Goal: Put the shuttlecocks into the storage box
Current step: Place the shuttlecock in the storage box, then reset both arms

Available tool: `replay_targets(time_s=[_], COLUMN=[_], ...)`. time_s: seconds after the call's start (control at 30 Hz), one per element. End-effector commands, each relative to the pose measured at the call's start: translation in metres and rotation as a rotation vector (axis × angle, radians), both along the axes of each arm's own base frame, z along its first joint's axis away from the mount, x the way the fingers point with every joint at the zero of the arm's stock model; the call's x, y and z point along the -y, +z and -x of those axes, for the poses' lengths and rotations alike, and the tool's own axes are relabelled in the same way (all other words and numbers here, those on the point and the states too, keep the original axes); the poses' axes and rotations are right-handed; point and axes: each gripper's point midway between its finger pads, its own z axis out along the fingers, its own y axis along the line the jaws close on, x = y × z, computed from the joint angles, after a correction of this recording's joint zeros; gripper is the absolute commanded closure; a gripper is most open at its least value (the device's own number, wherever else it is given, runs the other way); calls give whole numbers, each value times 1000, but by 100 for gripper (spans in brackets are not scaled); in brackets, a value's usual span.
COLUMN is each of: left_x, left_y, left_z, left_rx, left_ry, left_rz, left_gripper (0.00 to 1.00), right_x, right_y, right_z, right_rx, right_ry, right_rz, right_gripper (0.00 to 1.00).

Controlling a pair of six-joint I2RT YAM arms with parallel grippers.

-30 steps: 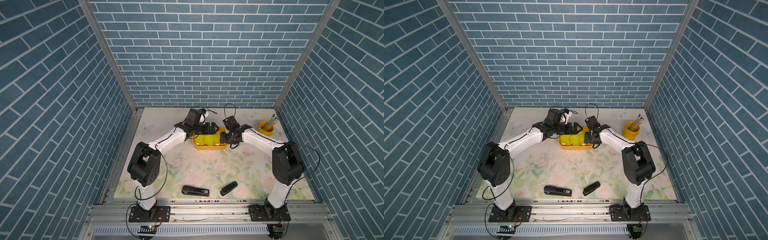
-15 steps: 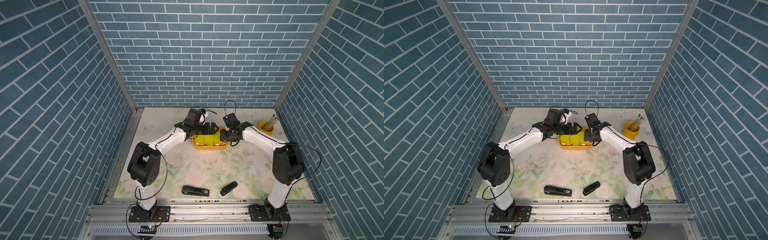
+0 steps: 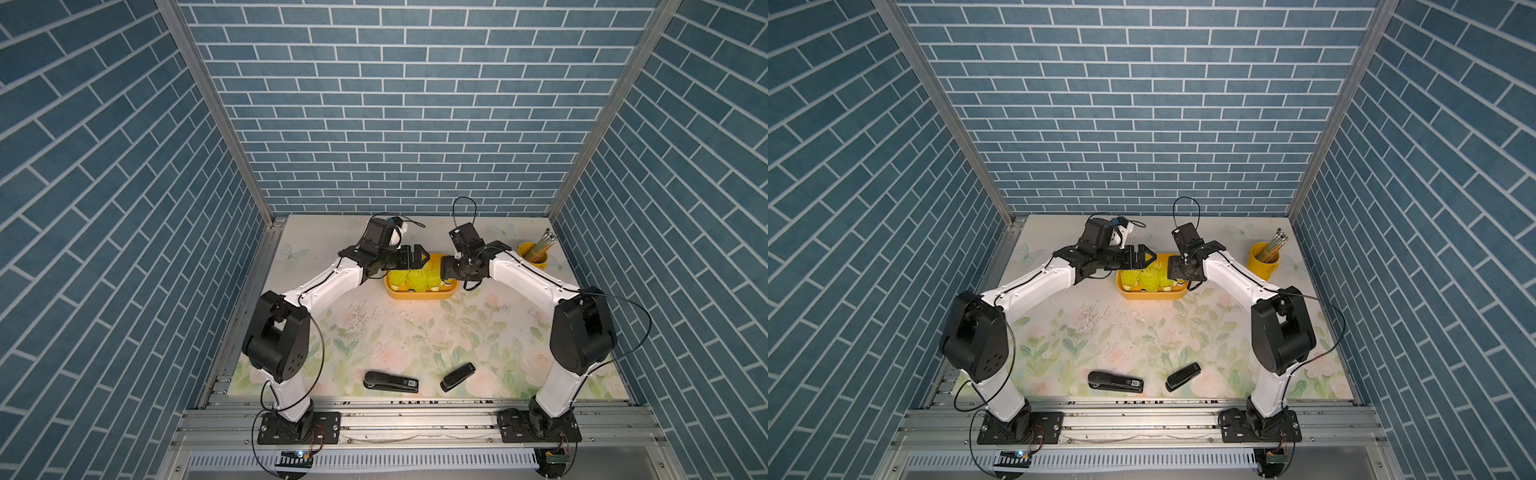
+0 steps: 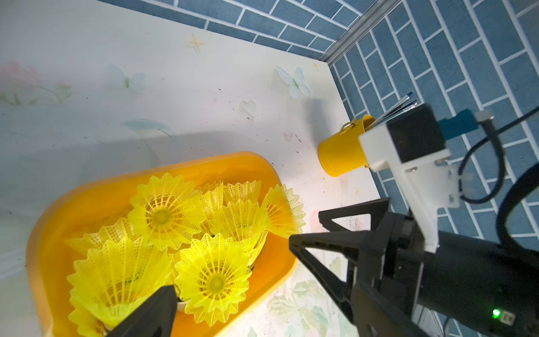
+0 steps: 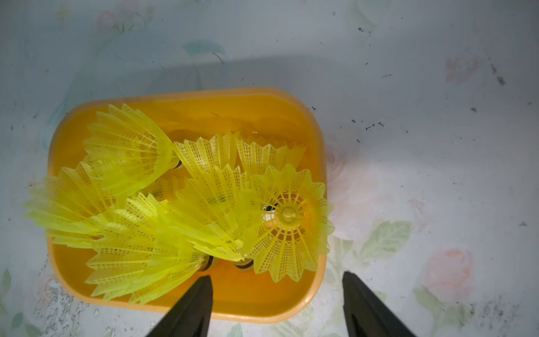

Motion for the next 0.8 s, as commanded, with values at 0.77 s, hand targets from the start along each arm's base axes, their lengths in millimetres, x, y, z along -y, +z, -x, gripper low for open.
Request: replay_targets(time_s=[0.77], left_x=[-321], left_y=[15], left_z=[71], left_rx=[354], left_ry=[1078], left_rz=[-343], left_gripper=[0], right_x=[188], right_y=[74], right_z=[47], right_rx=[628], right_ry=[-497], right_rz=[183], right_gripper=[0])
